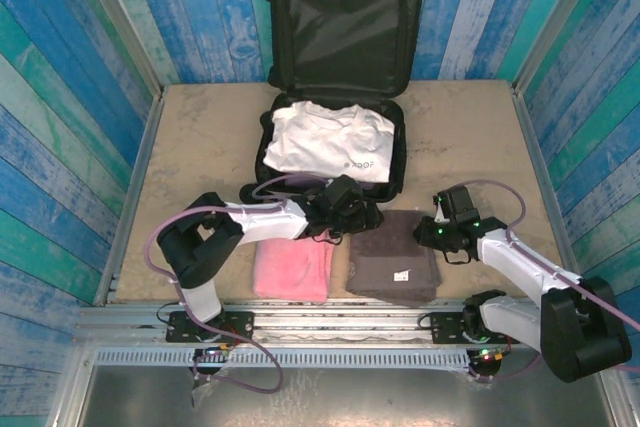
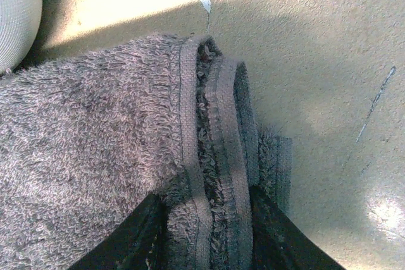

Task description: Pack the luggage

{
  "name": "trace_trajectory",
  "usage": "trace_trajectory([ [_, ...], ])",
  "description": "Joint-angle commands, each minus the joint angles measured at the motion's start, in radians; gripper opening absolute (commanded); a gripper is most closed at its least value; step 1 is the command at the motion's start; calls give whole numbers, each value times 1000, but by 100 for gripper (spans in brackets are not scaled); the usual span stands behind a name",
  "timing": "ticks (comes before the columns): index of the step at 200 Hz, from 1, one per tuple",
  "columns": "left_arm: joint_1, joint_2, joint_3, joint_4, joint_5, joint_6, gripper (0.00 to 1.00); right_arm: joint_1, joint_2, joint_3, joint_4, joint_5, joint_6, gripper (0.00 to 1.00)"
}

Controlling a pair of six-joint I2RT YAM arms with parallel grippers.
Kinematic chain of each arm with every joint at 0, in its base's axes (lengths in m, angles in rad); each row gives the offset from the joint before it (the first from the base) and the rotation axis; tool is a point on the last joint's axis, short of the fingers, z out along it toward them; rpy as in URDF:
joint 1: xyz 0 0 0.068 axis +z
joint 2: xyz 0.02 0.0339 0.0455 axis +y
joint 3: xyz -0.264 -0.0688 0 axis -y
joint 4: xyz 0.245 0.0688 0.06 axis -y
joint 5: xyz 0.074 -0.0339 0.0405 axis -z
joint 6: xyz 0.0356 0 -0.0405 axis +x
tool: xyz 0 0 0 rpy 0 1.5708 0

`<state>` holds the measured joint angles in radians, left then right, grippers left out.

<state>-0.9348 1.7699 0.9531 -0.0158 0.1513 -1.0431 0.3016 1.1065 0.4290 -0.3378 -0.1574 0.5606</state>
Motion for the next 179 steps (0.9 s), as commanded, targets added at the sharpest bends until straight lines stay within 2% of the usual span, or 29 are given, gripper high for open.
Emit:
trace_trajectory([
  [1, -39, 93, -35, -31, 100, -72, 89, -2, 1, -35, -30, 26, 13, 35],
  [26, -41, 87, -56, 8, 99, -101, 73, -2, -23, -47, -35, 13, 18, 34],
  [63, -52, 50, -44, -40, 67, -91, 67, -2, -97, -46, -69, 22, 25, 34],
  [77, -53, 47, -43, -49, 61, -86, 61, -2, -116, -40, -80, 28, 27, 34],
  [99, -63, 37, -32, -58, 60, -80, 35, -2, -135, -29, -93, 25, 25, 33],
  [111, -76, 30, -11, -73, 53, -68, 23, -2, -152, -25, -99, 23, 23, 33],
  [132, -110, 18, 60, -136, 38, -4, 1, -2, -216, -16, -113, 19, 10, 34],
  [179, -185, -7, 321, -389, -122, 181, 0, -2, -408, 42, -201, 62, -24, 36],
])
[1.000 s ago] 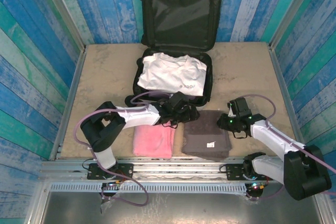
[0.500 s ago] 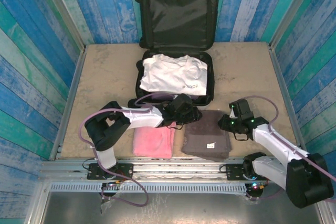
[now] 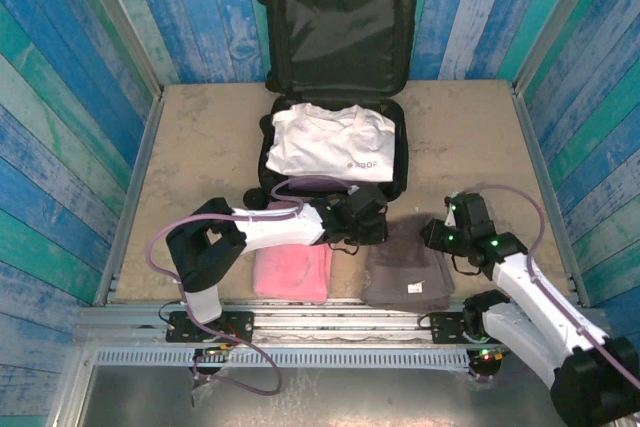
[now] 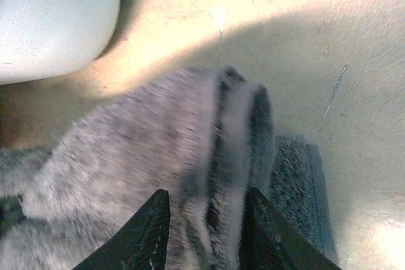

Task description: Pack the luggage

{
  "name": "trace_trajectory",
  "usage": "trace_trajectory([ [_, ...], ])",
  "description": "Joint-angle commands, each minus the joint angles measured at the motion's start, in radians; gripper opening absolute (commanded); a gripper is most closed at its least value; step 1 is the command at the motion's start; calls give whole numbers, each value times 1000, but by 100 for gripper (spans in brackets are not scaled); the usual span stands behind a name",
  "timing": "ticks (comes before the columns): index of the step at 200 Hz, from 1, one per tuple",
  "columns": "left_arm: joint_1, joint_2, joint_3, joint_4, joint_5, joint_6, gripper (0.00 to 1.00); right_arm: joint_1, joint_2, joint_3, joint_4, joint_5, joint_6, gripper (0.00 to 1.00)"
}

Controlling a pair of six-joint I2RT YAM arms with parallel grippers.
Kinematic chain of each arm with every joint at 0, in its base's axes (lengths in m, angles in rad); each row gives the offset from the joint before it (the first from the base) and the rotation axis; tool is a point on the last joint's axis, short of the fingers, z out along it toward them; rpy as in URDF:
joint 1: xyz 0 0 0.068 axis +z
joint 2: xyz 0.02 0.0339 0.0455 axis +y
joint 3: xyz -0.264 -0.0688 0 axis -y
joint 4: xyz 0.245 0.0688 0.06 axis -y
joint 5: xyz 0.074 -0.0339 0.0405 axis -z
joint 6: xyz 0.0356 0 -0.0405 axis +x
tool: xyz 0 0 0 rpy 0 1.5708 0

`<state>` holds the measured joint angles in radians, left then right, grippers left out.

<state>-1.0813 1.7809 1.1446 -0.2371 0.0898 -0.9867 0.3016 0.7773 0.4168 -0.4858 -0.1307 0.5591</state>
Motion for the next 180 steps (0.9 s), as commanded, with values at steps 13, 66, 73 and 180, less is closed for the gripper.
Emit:
trace_trajectory([
  [13, -50, -18, 213, -243, -108, 176, 0, -2, -121, 79, -72, 54, -29, 40],
  [66, -57, 37, 556, -535, -287, 376, 0, -2, -199, 194, -108, 146, -58, 44],
  [73, -57, 44, 599, -566, -307, 400, 0, -2, -204, 202, -108, 160, -60, 44],
  [180, 226, -6, 701, -614, -340, 754, 0, -2, -189, 234, -87, 233, -102, 48],
])
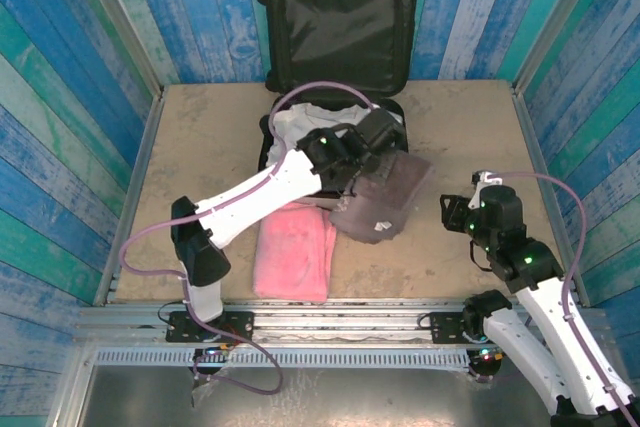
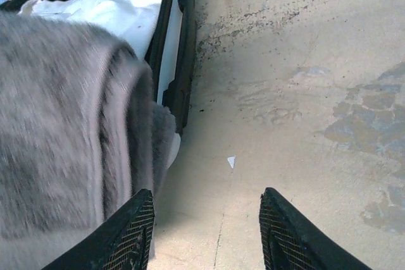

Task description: Pack the luggage

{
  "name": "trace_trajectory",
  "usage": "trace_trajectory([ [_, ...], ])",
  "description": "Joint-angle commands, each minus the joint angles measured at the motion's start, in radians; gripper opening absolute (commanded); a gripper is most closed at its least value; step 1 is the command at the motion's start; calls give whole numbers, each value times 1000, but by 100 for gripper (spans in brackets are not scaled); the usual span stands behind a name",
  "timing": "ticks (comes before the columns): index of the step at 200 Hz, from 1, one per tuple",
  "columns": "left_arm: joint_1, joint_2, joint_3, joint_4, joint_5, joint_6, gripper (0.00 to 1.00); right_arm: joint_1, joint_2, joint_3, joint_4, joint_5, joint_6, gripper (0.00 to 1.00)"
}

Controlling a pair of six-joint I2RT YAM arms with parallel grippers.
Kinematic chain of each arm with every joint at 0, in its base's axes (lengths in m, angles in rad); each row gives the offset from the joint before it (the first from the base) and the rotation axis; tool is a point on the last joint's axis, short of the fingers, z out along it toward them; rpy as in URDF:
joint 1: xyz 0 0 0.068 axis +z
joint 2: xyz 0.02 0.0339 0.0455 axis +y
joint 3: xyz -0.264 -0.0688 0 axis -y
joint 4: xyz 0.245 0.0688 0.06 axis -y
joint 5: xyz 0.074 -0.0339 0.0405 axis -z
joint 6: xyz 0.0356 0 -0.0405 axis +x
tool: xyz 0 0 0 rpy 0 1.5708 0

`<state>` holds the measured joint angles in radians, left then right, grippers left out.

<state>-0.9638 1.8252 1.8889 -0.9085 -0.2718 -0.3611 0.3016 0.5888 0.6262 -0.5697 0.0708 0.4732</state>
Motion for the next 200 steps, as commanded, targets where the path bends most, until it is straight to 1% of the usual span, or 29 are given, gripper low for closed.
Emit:
trace_trajectory([
  [1, 114, -52, -45, 61, 28, 133, 0, -2, -1, 23, -2, 31, -17, 48],
  [11, 162, -69, -76, 99, 85, 180, 0, -2, 6, 24, 5, 32, -20, 48],
  [34, 253, -64, -100, 131, 161, 277, 0, -2, 32, 29, 20, 37, -28, 48],
  [71, 384, 15, -46, 154, 270, 337, 0, -2, 81, 45, 48, 35, -38, 49],
  [90, 416, 52, 3, 170, 314, 361, 0, -2, 98, 50, 61, 37, -44, 49],
  [119, 438, 125, 83, 195, 399, 406, 0, -2, 120, 51, 79, 44, -55, 49],
  [158, 479, 254, 235, 154, 477, 459, 0, -2, 162, 61, 94, 50, -66, 49],
  [185, 542, 309, 259, 152, 528, 460, 0, -2, 183, 62, 103, 54, -76, 49],
  [200, 583, 327, 255, 150, 535, 453, 0, -2, 195, 61, 107, 52, -79, 50],
])
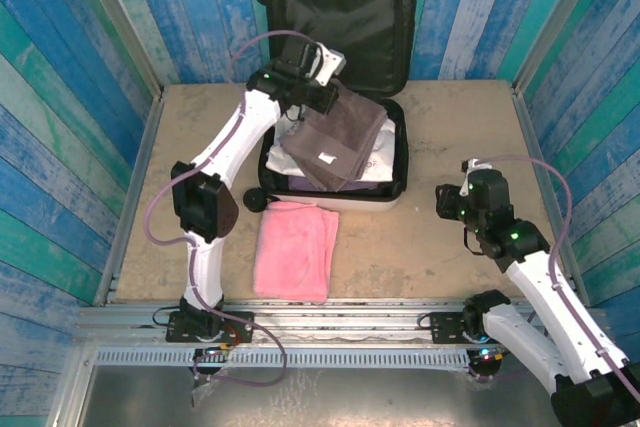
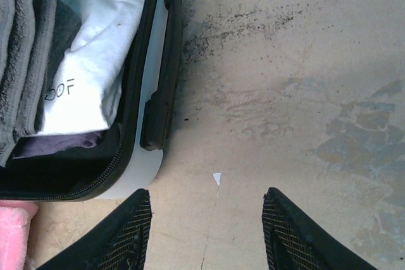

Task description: Pack the luggage

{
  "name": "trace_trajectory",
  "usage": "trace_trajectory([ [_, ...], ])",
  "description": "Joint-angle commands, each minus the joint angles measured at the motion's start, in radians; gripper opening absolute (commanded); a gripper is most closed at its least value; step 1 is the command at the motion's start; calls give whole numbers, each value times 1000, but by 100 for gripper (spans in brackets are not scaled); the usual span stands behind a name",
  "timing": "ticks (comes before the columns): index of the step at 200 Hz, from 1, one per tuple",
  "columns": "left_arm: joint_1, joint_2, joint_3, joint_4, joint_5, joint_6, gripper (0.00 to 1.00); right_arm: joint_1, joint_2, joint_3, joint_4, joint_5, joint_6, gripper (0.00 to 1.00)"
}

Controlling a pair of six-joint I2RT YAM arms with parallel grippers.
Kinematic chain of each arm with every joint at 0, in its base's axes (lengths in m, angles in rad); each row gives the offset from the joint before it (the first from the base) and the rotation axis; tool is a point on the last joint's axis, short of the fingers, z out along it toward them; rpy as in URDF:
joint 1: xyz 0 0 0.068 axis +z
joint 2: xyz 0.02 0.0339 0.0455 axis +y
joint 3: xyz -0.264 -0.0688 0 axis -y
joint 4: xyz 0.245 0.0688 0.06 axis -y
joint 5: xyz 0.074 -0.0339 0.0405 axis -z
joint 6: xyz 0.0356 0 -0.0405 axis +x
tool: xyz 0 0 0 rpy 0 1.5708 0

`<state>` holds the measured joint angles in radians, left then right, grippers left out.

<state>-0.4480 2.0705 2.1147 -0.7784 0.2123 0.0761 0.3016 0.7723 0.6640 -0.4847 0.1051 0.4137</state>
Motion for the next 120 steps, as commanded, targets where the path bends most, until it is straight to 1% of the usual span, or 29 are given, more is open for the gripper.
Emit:
trace_trajectory([
  [1, 70, 83, 29, 19, 51, 14, 0, -2, 13, 23, 22, 17, -19, 50],
  [12, 98, 91, 22, 18, 50, 8, 5, -2, 21, 23, 24, 16, -20, 50],
  [15, 106, 92, 19, 19, 49, 4, 9, -2, 22, 22, 26, 17, -20, 51],
  [19, 114, 92, 14, 20, 43, -2, 19, -2, 25, 21, 28, 16, -21, 51],
  [25, 129, 92, 3, 27, 23, -14, 37, -2, 28, 20, 31, 12, -21, 52],
  [31, 141, 88, -9, 34, 8, -22, 49, -2, 31, 18, 33, 10, -20, 53],
  [40, 157, 80, -24, 38, -6, -32, 75, -2, 36, 18, 37, 7, -19, 54],
  [42, 161, 77, -27, 40, -11, -36, 79, -2, 38, 19, 38, 4, -20, 54],
  [48, 167, 68, -39, 45, -28, -44, 84, -2, 40, 18, 40, 1, -20, 54],
  [65, 178, 25, -88, 70, -60, -63, 93, -2, 48, 20, 41, -4, -19, 55],
  [72, 180, 3, -114, 85, -72, -70, 94, -2, 50, 20, 45, -7, -19, 55],
  [96, 180, -72, -203, 99, -66, -111, 92, -2, 63, 22, 58, -28, -18, 54],
  [120, 180, -156, -351, 141, -45, -165, 86, -2, 90, 36, 80, -74, -19, 53],
])
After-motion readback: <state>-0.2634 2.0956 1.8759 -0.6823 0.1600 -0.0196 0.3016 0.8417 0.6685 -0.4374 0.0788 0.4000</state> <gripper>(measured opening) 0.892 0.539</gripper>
